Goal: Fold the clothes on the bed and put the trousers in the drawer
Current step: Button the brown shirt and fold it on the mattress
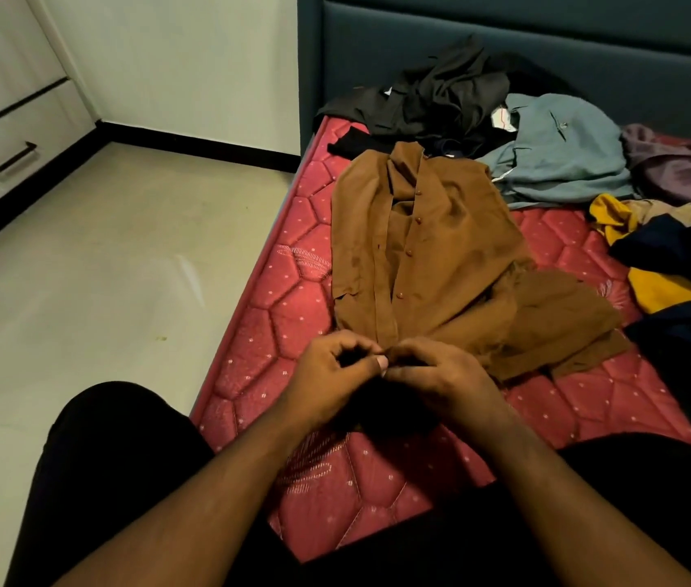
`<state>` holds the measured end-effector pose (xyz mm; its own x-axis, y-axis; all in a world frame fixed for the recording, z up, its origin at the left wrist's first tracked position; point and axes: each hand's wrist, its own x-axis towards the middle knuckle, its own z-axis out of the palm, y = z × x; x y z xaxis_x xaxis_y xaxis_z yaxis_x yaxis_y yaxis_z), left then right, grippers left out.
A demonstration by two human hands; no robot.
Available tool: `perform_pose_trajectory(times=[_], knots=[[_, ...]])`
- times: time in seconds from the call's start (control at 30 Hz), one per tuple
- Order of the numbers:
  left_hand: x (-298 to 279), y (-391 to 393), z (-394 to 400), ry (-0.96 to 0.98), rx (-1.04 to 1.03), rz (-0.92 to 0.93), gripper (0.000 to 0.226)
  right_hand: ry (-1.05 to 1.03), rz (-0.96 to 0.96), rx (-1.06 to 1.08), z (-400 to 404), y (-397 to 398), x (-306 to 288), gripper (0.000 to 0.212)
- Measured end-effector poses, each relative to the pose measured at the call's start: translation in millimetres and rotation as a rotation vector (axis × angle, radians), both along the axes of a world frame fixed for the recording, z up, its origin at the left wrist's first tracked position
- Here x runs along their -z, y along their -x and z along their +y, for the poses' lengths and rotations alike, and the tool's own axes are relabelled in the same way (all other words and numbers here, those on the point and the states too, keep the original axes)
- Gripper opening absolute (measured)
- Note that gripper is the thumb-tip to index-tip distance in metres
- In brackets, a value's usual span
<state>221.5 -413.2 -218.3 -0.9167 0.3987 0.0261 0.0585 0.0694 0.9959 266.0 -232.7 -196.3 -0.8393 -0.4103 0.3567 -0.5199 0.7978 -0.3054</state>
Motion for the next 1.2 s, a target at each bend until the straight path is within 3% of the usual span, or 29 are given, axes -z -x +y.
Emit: perform_pose_trajectory(times=[0.13, 0.3, 0.5, 0.63, 0.8, 1.03, 1.2], knots=[[0.1, 8.9, -7.6, -0.073, 0.1, -0.191, 0.014, 0.099, 0.034, -0.025, 0.2, -3.7, 7.4, 0.021], [3.4, 6.0, -7.7, -0.079, 0.121, -0.253, 0.009, 0.163, 0.042, -0.005, 1.6, 0.1, 19.2, 0.018], [0.4, 6.0, -12.2, -0.058, 0.194, -0.198, 0.013, 0.382, -0.019, 0.024, 3.5, 2.3, 23.1, 0.017], [4.7, 3.6, -8.0, -0.06, 0.141, -0.172, 0.012, 0.387, -0.1, 0.085, 7.3, 7.2, 23.2, 0.041], [7.9, 4.0, -5.9, -0.07, 0.12, -0.213, 0.014, 0.416, -0.193, 0.082, 8.1, 12.9, 30.4, 0.028], [9.3, 4.5, -4.3, 0.12, 0.107, -0.01, 0.011, 0.355, -0.234, 0.099, 4.7, 14.9, 38.0, 0.021], [22.1, 4.0, -0.3, 0.22, 0.027, 0.238, 0.008, 0.247, -0.204, 0.159, -3.8, 15.4, 45.2, 0.034]])
